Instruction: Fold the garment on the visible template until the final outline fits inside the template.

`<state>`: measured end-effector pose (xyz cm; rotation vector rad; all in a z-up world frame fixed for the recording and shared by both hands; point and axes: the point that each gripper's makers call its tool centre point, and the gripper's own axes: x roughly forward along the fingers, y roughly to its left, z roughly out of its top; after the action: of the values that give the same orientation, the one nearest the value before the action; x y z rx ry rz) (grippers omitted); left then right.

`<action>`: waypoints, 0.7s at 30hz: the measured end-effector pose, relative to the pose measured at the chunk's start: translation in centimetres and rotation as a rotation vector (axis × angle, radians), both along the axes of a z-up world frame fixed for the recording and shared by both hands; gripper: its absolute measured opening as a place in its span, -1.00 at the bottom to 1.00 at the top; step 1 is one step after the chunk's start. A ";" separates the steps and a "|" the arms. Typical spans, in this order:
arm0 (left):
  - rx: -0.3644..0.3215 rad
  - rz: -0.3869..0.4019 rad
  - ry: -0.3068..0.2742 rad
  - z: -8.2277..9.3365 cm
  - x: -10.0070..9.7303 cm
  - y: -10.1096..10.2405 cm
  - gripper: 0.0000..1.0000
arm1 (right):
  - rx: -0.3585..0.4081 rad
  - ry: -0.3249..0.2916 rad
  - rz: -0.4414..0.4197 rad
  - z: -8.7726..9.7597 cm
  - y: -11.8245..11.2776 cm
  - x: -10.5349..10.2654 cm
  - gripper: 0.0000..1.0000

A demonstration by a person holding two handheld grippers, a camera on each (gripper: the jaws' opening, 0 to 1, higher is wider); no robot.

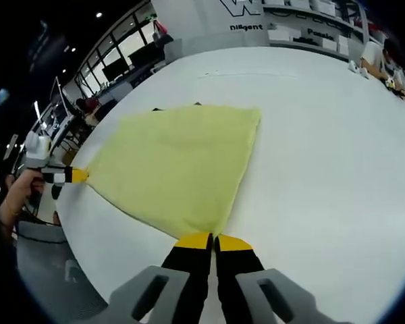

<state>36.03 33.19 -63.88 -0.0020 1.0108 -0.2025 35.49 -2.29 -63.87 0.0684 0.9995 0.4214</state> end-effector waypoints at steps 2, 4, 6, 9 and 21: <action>0.023 -0.004 -0.017 0.5 0.2 0.2 -0.80 | -0.011 -0.014 0.007 0.2 0.0 0.2 -1.00; 0.041 -0.003 -0.041 1.0 0.5 0.5 -0.85 | -0.022 -0.039 0.010 0.6 0.1 0.5 -1.00; 0.045 0.019 -0.064 1.7 0.8 0.8 -0.86 | -0.027 -0.079 -0.040 1.3 -0.3 1.2 -1.00; 0.040 0.032 -0.095 2.7 0.9 1.0 -0.79 | -0.031 -0.123 -0.040 2.8 -0.3 1.6 -1.00; -0.025 0.014 -0.138 5.3 -0.7 -0.6 -0.08 | -0.017 -0.222 -0.019 7.1 1.2 1.0 -0.10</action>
<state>35.32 32.55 -58.54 -0.0171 0.8704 -0.1999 36.48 -1.11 -56.81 0.0158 0.7835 0.3937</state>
